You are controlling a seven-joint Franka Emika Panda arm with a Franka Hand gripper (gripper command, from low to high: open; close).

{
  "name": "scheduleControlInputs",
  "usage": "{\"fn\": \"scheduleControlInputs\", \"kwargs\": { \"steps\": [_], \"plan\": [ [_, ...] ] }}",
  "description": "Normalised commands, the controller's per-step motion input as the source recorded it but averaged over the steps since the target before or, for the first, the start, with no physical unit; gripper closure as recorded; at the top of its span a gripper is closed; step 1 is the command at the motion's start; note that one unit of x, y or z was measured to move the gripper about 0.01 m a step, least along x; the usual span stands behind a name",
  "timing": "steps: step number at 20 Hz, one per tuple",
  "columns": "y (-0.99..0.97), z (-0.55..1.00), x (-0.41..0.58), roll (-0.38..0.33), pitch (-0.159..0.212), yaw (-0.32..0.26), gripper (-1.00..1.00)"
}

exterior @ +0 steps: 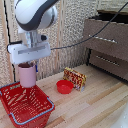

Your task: Move your gripper towards the pink mug and hold it gently. Lift the pink mug from the surface. Position it above the basket, lowering it gently until it is placed inside. Release the grip on the pink mug, completing the task.

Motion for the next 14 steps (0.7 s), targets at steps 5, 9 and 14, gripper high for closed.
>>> {"fn": "scheduleControlInputs", "kwargs": {
  "steps": [5, 9, 14],
  "plan": [
    [0.36, -0.38, 0.080, 0.009, 0.000, 0.039, 1.00],
    [0.37, -0.44, 0.046, -0.026, 0.000, 0.044, 1.00],
    [0.25, -0.37, 0.033, -0.150, 0.000, 0.064, 1.00]
  ]
}}
